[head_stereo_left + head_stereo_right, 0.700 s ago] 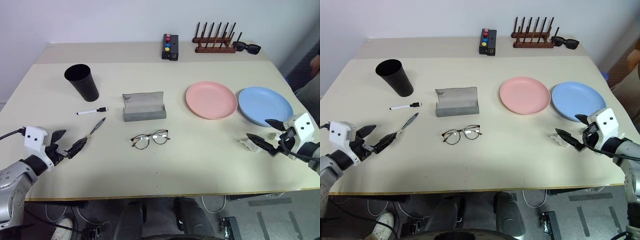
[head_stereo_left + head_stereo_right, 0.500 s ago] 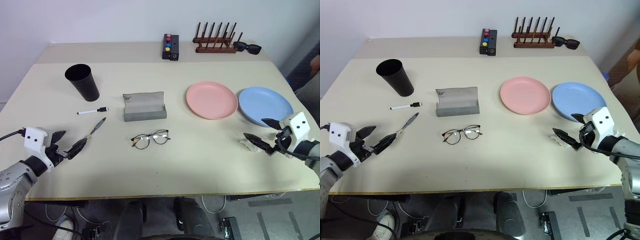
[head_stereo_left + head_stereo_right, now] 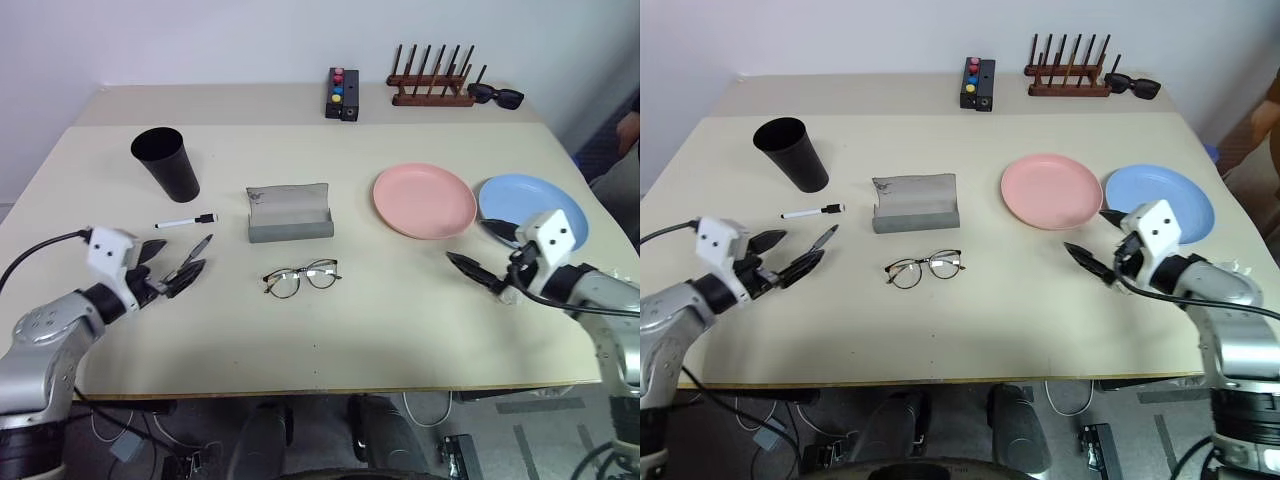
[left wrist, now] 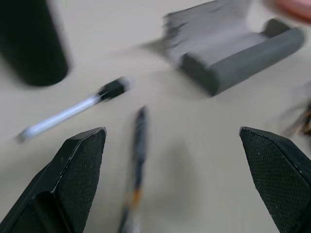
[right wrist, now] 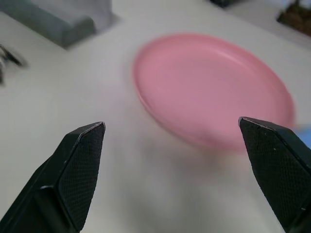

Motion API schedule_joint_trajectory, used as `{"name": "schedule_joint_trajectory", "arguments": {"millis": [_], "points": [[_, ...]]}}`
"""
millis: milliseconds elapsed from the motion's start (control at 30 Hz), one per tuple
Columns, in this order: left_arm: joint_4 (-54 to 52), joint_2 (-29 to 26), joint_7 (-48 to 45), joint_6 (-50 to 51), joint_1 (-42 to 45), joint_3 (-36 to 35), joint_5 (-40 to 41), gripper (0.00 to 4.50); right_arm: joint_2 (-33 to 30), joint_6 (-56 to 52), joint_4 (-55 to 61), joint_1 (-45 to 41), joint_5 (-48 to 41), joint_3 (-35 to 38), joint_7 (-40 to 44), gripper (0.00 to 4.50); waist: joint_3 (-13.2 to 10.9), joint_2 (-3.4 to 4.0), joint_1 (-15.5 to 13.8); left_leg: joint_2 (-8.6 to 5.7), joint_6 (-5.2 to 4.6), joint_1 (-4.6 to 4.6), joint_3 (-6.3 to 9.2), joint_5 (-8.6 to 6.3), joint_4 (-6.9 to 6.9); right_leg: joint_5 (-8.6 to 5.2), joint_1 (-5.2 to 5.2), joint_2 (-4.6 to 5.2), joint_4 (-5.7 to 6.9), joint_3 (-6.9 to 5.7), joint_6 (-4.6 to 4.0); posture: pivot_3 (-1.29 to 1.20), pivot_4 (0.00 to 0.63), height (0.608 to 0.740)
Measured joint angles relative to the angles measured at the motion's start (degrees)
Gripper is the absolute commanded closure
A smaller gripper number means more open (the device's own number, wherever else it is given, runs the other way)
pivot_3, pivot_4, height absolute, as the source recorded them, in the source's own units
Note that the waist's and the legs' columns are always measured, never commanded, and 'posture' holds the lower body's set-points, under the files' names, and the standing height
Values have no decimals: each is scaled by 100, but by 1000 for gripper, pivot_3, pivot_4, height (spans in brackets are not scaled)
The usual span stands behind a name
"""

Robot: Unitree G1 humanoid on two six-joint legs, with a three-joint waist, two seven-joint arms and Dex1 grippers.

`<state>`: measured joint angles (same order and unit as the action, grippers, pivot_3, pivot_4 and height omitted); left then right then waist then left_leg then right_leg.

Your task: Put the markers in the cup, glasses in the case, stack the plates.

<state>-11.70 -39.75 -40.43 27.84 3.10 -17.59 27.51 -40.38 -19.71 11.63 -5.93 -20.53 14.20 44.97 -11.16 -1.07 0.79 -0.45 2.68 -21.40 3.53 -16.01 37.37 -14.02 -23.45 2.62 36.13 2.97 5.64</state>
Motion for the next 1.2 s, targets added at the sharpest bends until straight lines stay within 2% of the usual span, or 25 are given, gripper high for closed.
{"name": "schedule_joint_trajectory", "arguments": {"millis": [233,367,633,733,867,967,1200], "points": [[806,-741,-470,277,1049,939,-576,0,228,-328,758,179,-119,-163,-322,16,0,0,10,-6,0,0,0,0,-4,0,-3,-5,0,-1,0,0,150,735],[1225,-885,-476,741,1465,1173,-786,0,400,-441,986,406,-120,-277,-477,16,-1,0,27,-4,-1,-4,0,0,-6,1,-8,-4,1,-1,3,0,150,735],[1397,-843,-439,1618,1857,1722,-997,0,439,-591,1344,263,-231,-511,-499,16,-1,-1,28,-4,-1,-4,0,0,-5,2,-9,-5,2,-1,4,0,150,735],[1479,-848,-447,1799,2056,1853,-1075,854,405,-563,1341,118,-224,-625,-410,0,0,-1,21,-6,-1,0,1,0,-3,2,-7,-5,6,-2,4,0,150,735],[1735,-830,-339,1905,2241,1848,-1184,2786,402,-591,1353,28,-298,-700,-294,0,0,0,23,-5,-1,1,0,0,-3,2,-5,-5,7,-2,4,0,150,735],[1757,-822,-340,1889,2239,1838,-1198,4393,383,-675,1513,51,-379,-797,-177,0,1,1,24,-3,-1,2,1,0,-4,2,-6,-4,7,-2,4,0,150,735],[1818,-731,-284,1662,2177,1739,-1238,4453,442,-824,1833,112,-551,-1168,-140,0,5,5,19,0,-1,8,2,0,0,2,1,-3,9,-2,4,0,150,735]]}}
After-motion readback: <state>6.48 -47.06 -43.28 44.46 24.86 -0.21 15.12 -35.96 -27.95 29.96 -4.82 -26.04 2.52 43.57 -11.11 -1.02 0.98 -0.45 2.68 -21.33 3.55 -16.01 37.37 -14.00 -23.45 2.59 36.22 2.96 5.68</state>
